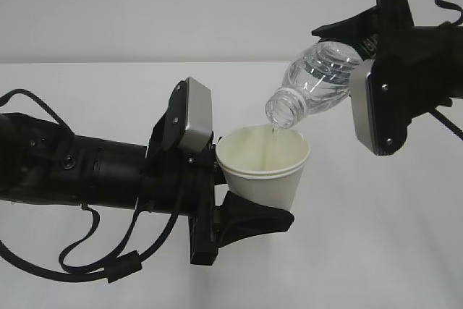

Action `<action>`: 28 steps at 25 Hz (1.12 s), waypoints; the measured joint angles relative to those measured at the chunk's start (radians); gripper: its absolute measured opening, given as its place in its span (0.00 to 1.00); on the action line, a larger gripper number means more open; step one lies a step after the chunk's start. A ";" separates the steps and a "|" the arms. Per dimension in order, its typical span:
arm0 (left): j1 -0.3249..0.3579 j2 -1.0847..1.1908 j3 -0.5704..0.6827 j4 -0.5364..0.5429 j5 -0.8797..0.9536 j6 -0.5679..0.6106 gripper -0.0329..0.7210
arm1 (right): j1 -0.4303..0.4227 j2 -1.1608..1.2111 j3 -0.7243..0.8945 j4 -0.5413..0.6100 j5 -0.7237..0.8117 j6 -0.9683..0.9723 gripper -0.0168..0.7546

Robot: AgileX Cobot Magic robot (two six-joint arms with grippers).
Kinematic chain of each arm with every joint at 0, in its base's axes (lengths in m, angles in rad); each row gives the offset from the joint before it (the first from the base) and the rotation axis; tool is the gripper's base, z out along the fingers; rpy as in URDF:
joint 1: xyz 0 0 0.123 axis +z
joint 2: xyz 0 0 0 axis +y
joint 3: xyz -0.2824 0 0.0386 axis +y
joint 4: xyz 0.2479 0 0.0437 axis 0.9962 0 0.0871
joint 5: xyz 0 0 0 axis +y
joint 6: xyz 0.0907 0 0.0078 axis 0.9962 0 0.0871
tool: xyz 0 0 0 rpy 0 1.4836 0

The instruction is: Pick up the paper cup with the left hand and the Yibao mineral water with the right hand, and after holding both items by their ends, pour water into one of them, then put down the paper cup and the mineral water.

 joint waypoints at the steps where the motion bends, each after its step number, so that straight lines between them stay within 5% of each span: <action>1: 0.000 0.000 0.000 0.000 0.000 0.000 0.64 | 0.000 0.000 0.000 0.000 0.000 0.000 0.58; 28: 0.000 0.000 0.000 -0.002 0.000 0.005 0.64 | 0.000 0.000 -0.008 -0.001 0.000 -0.006 0.58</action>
